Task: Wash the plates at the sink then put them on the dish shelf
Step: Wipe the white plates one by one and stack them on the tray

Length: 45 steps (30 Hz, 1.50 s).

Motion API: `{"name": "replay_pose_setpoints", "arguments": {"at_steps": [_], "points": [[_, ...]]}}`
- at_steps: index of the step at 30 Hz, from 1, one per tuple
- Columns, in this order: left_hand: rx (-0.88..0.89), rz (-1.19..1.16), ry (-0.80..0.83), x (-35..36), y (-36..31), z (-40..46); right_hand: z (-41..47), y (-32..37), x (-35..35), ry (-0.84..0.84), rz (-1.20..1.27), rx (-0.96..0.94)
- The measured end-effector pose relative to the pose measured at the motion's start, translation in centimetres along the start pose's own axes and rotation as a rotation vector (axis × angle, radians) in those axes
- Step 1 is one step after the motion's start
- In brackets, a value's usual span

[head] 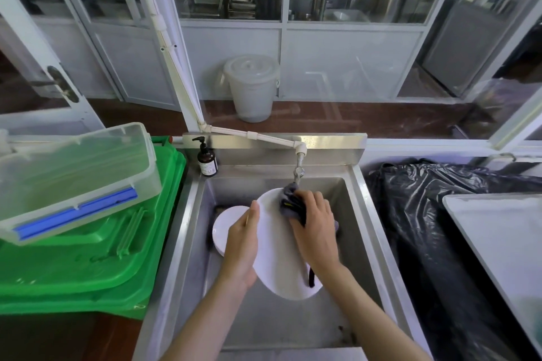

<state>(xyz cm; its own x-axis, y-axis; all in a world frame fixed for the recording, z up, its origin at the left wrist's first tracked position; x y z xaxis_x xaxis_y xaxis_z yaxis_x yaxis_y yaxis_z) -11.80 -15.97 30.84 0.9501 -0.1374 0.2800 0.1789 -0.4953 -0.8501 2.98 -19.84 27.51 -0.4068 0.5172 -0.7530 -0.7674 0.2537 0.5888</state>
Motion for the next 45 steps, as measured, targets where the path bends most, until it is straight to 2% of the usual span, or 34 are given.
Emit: {"name": "replay_pose_setpoints", "arguments": {"at_steps": [2, 5, 10, 14, 17, 19, 21, 25, 27, 30, 33, 35, 40, 45], "points": [[-0.069, -0.028, 0.04, 0.5, 0.1, 0.1, -0.5, 1.9, 0.1, 0.009, 0.057, -0.061], [-0.138, -0.119, 0.003, -0.3, 0.5, 0.9, -2.4, 4.2, 0.6, 0.111, 0.091, -0.24], [-0.243, -0.129, -0.017, -1.7, -0.2, 1.6, -4.2, 3.5, 0.0, 0.271, 0.181, -0.368], [-0.144, -0.075, -0.114, -1.5, -1.4, 2.6, -5.7, 0.6, -2.3, 0.545, 0.203, -0.482], [-0.129, -0.069, -0.141, -1.2, -1.2, 3.7, -5.9, -2.7, -3.6, 0.604, 0.12, -0.457], [-0.112, -0.05, -0.133, -0.4, -0.7, 4.2, -5.7, -5.1, -4.5, 0.558, 0.068, -0.376], [-0.128, -0.038, -0.108, 0.8, -0.4, 4.3, -5.5, -7.2, -6.1, 0.462, 0.146, -0.19], [-0.162, 0.012, -0.041, 3.6, 0.8, 4.5, -5.8, -10.3, -9.9, 0.291, 0.475, 0.391], [-0.235, 0.031, -0.004, 5.1, 1.7, 4.7, -6.4, -12.0, -11.2, 0.24, 0.646, 0.659], [-0.283, 0.065, 0.048, 8.4, 3.2, 4.3, -7.5, -13.9, -12.7, 0.16, 0.931, 0.925], [-0.281, 0.09, 0.122, 12.8, 4.1, 2.6, -8.4, -14.9, -14.9, 0.018, 1.249, 1.034], [-0.29, 0.117, 0.145, 15.5, 5.2, 2.0, -9.3, -16.4, -16.3, -0.059, 1.306, 1.067], [-0.302, 0.274, 0.232, 21.3, 9.4, 0.7, -12.0, -22.4, -20.0, -0.212, 1.276, 1.157], [-0.186, 0.633, 0.475, 26.5, 13.6, 0.5, -14.4, -28.5, -24.0, -0.277, 1.203, 1.235]]}}
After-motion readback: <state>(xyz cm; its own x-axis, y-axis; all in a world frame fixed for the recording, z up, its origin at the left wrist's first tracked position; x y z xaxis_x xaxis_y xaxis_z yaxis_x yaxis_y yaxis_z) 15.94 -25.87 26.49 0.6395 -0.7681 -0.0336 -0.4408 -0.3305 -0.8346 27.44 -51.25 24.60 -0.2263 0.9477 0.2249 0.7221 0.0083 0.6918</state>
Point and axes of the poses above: each hand's wrist, its own z-axis towards the middle knuckle, its own x-axis out of the palm, y = z × x, the point moved 1 cm from there along z, towards the middle knuckle, and after that the axes turned 5 degrees about -z, right-handed, at the moved point
